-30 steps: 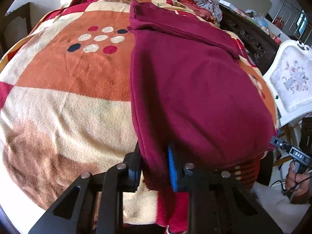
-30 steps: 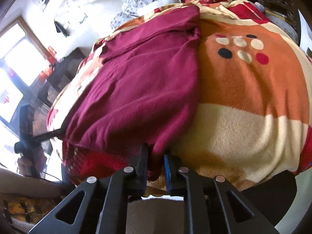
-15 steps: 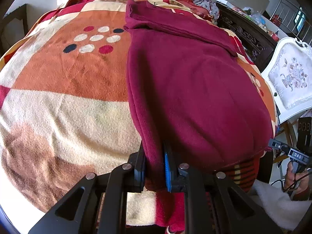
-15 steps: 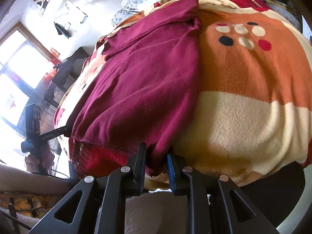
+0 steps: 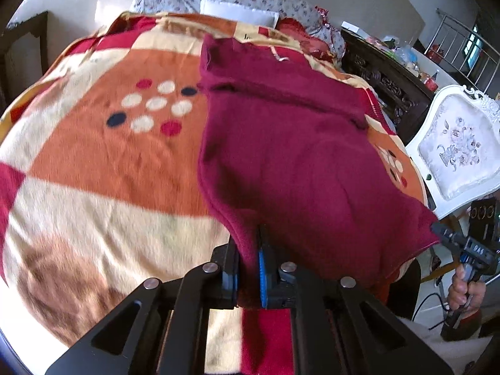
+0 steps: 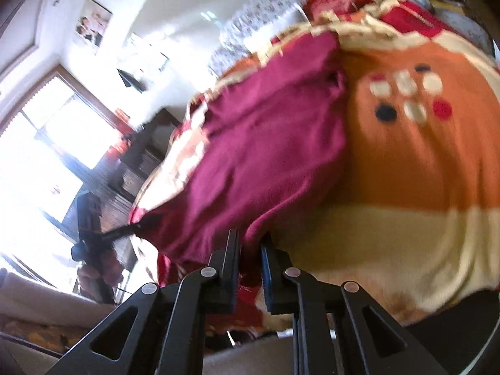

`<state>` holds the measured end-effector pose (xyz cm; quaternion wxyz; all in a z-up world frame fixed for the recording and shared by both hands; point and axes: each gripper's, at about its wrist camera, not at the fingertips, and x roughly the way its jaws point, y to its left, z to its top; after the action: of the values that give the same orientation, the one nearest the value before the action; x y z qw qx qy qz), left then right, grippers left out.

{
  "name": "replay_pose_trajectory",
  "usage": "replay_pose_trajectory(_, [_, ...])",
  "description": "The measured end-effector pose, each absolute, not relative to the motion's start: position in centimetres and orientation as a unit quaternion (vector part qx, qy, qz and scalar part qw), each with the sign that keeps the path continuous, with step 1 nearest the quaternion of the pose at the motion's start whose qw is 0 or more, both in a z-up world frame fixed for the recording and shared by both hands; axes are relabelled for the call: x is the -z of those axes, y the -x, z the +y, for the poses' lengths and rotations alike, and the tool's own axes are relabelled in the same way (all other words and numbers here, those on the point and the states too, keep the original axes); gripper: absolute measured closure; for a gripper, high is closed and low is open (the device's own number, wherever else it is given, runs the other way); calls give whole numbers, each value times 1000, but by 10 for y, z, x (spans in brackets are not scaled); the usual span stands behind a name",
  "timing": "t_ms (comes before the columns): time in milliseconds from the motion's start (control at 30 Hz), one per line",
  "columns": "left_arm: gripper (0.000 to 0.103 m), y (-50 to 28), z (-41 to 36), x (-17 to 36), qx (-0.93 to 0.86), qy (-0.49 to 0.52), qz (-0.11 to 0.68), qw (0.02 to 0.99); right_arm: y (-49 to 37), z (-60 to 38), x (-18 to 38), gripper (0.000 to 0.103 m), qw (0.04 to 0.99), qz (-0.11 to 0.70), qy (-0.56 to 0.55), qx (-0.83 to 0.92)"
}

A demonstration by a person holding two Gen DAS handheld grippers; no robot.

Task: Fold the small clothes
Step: 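Raise the maroon shirt hem with both tools and carry it toward the collar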

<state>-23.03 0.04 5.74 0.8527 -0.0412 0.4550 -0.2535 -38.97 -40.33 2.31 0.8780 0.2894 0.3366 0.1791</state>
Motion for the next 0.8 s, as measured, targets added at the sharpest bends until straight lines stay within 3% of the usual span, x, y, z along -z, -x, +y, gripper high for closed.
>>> replay_pose_trajectory(800, [94,163,-36,-96,217,10,393,894,311,-420,-82,92,915,269,-268,-135])
